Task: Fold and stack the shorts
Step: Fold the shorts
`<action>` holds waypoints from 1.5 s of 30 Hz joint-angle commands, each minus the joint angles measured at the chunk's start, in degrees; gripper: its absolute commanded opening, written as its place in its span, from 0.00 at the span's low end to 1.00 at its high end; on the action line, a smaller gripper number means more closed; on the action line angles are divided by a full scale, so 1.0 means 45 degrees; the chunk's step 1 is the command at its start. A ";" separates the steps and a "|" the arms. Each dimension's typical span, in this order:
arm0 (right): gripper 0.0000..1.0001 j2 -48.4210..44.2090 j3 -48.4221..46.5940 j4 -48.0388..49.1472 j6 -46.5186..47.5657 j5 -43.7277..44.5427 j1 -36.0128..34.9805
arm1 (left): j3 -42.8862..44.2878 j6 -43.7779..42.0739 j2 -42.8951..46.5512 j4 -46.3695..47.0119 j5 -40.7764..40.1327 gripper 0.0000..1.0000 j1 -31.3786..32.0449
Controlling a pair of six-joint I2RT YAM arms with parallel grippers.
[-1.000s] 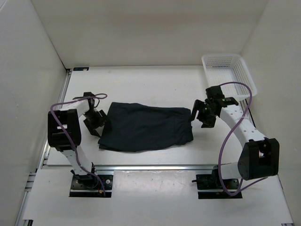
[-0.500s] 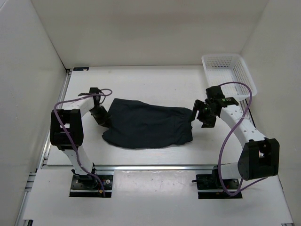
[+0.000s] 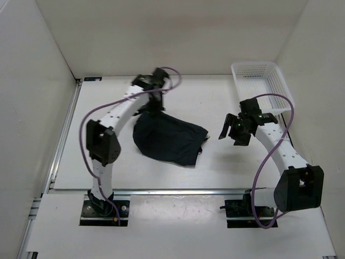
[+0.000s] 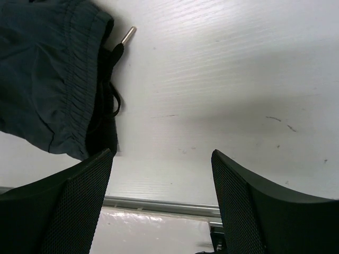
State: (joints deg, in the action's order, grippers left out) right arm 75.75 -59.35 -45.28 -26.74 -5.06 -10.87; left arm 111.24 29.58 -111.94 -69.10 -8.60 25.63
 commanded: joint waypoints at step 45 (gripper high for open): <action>0.80 1.0725 -1.0345 -0.2048 -0.1206 0.6748 -0.9498 | -0.5794 -0.0127 0.6614 0.0141 0.3357 0.85 -0.4014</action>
State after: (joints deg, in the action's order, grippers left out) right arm 123.04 -102.67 -52.38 -30.02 22.24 -53.98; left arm 86.54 30.61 -83.57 -68.82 5.08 8.45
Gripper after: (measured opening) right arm 0.814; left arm 0.845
